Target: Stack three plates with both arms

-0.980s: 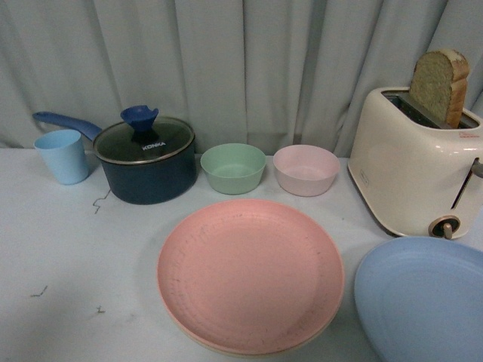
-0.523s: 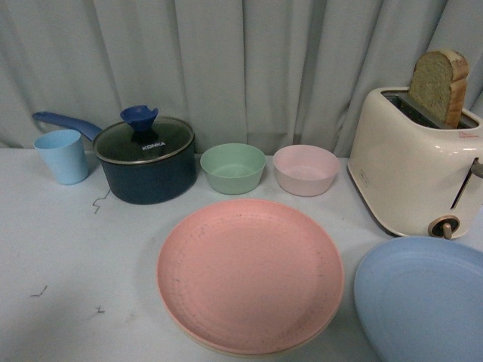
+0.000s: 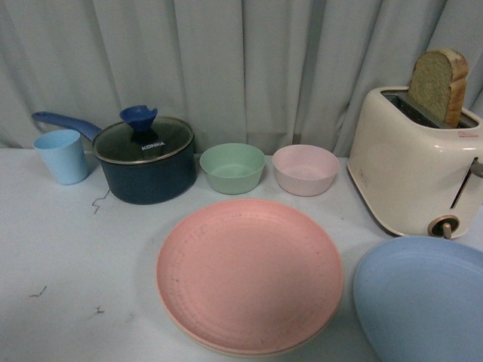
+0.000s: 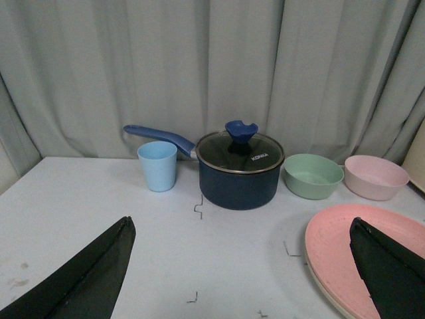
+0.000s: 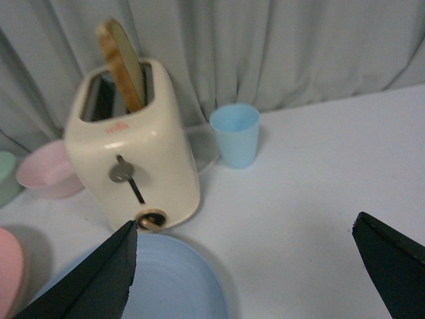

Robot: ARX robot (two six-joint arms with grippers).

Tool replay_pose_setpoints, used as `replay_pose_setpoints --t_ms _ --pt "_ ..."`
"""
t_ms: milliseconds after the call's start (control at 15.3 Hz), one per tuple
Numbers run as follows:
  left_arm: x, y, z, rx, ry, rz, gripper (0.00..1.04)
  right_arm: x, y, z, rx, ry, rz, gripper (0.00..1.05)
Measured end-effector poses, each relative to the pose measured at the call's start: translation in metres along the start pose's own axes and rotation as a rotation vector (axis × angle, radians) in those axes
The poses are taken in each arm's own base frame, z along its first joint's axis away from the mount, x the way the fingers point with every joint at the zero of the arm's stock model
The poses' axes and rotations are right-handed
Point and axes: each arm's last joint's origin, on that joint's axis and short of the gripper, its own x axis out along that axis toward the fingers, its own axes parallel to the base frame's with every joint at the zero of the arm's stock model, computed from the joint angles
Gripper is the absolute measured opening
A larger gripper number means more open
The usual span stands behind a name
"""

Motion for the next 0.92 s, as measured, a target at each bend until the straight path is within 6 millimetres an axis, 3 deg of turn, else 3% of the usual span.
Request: replay_pose_setpoints --t_ms 131,327,654,850,915 --pt "0.0 0.0 0.0 0.0 0.0 0.0 0.98 0.043 -0.006 -0.021 0.022 0.224 -0.032 0.98" --pt "0.0 0.0 0.0 0.0 0.0 0.0 0.98 0.088 0.0 -0.064 0.022 0.501 -0.026 0.98" --pt "0.0 0.0 0.0 0.0 0.0 0.0 0.98 0.109 0.014 -0.111 0.023 0.703 -0.008 0.98" --pt "0.0 0.0 0.0 0.0 0.0 0.0 0.98 0.11 0.015 -0.115 0.031 0.713 -0.017 0.97" --pt "0.0 0.0 0.0 0.0 0.0 0.0 0.98 0.11 0.015 -0.114 0.03 0.71 -0.019 0.87"
